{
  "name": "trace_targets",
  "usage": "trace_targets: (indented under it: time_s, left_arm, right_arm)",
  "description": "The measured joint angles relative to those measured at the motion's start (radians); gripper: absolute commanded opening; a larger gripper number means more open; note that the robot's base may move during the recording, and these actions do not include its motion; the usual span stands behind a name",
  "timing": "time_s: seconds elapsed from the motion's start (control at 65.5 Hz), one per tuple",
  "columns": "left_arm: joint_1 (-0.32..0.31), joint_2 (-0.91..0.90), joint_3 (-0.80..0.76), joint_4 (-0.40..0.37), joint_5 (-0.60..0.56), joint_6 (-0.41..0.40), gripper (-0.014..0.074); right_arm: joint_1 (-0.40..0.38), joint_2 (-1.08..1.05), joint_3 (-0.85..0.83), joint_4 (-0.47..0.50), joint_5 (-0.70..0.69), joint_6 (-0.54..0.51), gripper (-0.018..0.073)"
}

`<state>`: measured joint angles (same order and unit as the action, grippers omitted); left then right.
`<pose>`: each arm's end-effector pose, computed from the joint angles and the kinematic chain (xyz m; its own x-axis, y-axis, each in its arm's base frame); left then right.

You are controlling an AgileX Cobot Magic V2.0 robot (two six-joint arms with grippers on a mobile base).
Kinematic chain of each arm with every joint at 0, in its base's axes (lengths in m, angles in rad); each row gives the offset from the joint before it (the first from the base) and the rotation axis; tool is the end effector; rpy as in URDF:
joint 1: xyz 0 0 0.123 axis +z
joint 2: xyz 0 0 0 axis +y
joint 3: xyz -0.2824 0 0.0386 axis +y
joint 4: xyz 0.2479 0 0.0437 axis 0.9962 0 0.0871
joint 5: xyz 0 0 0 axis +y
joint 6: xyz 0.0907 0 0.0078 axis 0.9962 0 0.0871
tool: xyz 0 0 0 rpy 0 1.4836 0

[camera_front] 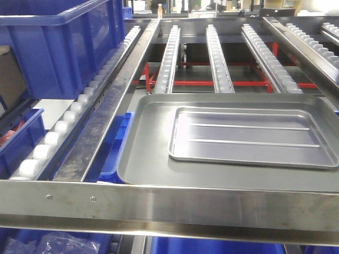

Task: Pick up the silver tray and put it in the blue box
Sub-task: 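Move both grippers above the small silver tray on the shelf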

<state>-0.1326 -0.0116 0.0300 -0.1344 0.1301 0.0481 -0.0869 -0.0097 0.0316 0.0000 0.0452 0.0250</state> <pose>0.0560 -0.0091 0.1919 -0.0721 -0.0762 -0.9945 0.1438 0.9859 -0.0860 0.0568 -0.0050 0.1988 0.0222 0.0232 -0.9995 0.0863 0.9960 0.0250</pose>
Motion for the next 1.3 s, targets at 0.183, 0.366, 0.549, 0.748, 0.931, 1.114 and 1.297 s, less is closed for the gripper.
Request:
trace_targets:
  time_s: [0.183, 0.366, 0.549, 0.748, 0.931, 1.114, 1.297]
  left_arm:
    - [0.000, 0.000, 0.000, 0.000, 0.000, 0.000, -0.0105]
    - [0.000, 0.000, 0.000, 0.000, 0.000, 0.000, -0.0105]
    - [0.000, 0.000, 0.000, 0.000, 0.000, 0.000, -0.0105]
    - [0.000, 0.000, 0.000, -0.005, -0.006, 0.000, -0.0105]
    - [0.000, 0.000, 0.000, -0.005, -0.115, 0.000, -0.0105]
    - [0.000, 0.013, -0.173, 0.118, -0.072, 0.000, -0.0104]
    - [0.000, 0.189, -0.490, 0.164, 0.107, 0.000, -0.0095]
  right_arm:
    - [0.000, 0.000, 0.000, 0.000, 0.000, 0.000, 0.0059]
    - [0.000, 0.000, 0.000, 0.000, 0.000, 0.000, 0.0059]
    - [0.000, 0.000, 0.000, 0.000, 0.000, 0.000, 0.0059]
    - [0.000, 0.000, 0.000, 0.000, -0.006, 0.000, 0.0059]
    - [0.000, 0.000, 0.000, 0.000, -0.053, 0.000, 0.0059]
    - [0.000, 0.000, -0.066, 0.038, -0.098, 0.000, 0.0059]
    - [0.000, 0.068, -0.281, 0.049, -0.102, 0.015, 0.0071]
